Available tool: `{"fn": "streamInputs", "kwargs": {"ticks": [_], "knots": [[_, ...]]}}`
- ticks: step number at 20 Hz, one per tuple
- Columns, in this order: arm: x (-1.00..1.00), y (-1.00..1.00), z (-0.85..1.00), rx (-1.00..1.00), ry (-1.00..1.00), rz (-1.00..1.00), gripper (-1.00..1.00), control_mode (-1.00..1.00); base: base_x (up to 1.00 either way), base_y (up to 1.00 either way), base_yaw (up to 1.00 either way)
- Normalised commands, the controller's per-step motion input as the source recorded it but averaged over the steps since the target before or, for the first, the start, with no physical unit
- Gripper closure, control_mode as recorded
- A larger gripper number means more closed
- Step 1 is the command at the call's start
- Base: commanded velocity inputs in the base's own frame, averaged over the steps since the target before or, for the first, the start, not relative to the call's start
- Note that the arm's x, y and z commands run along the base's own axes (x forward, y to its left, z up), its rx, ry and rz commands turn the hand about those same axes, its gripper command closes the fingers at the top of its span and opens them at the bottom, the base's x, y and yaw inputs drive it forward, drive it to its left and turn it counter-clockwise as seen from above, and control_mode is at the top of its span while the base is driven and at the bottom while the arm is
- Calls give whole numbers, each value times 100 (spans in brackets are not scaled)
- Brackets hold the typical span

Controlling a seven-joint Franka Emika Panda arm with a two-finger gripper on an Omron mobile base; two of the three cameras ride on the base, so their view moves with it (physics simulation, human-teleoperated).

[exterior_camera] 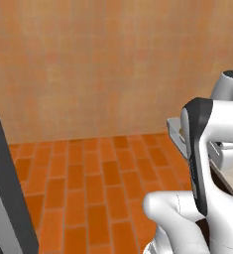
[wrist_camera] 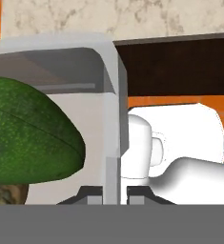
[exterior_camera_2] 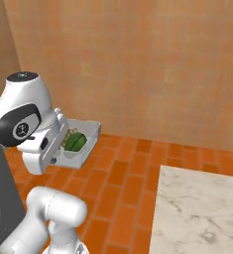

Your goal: Take the meat container that has the fish and place it on the second highest rack of the freezer. Then take the vegetable container that has the onion and avocado and place it on the highest rack of the freezer.

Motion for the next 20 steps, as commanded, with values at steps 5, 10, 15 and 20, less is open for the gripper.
{"fn": "streamInputs", "kwargs": {"ticks": [5,10,15,20], "knots": [[0,0,0,0,0,0,100,100,100,-20,3],[0,0,0,0,0,0,100,100,100,-3,10],[0,0,0,0,0,0,100,100,64,-14,50],[0,0,0,0,0,0,100,100,39,-31,75]]}}
